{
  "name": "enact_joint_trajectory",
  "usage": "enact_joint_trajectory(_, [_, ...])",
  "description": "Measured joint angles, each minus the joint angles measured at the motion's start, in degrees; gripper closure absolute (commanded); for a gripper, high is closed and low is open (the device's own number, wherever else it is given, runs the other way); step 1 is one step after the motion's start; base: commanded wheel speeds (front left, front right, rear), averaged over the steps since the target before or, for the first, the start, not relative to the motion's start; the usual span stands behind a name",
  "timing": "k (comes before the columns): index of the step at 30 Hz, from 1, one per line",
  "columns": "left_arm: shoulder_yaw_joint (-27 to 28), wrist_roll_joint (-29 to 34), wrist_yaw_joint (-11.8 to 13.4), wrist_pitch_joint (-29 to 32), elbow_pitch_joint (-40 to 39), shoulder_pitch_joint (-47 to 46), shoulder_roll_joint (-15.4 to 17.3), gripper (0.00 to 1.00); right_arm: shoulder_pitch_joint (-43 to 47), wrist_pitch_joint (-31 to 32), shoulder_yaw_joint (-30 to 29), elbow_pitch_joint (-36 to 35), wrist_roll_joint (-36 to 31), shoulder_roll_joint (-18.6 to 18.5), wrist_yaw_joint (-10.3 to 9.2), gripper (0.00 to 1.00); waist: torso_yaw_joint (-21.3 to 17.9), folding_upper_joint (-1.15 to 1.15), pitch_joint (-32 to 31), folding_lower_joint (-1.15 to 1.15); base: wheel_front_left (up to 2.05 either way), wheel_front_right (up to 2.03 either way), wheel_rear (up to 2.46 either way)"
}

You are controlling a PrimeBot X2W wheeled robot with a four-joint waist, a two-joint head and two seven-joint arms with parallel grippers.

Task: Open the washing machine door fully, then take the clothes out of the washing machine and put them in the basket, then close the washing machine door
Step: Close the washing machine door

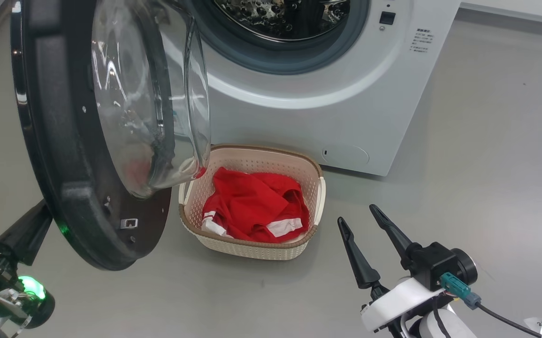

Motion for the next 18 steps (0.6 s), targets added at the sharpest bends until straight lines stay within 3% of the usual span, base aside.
enact_joint_trajectory(18, [-4.1, -1.2, 0.0, -0.3, -1.6, 1.3, -4.9, 1.0, 0.1, 0.0, -1.0, 0.6, 0.0, 0.1, 0.0, 0.0, -8.7, 0.0, -1.2, 0.0, 0.0, 0.0, 0.0])
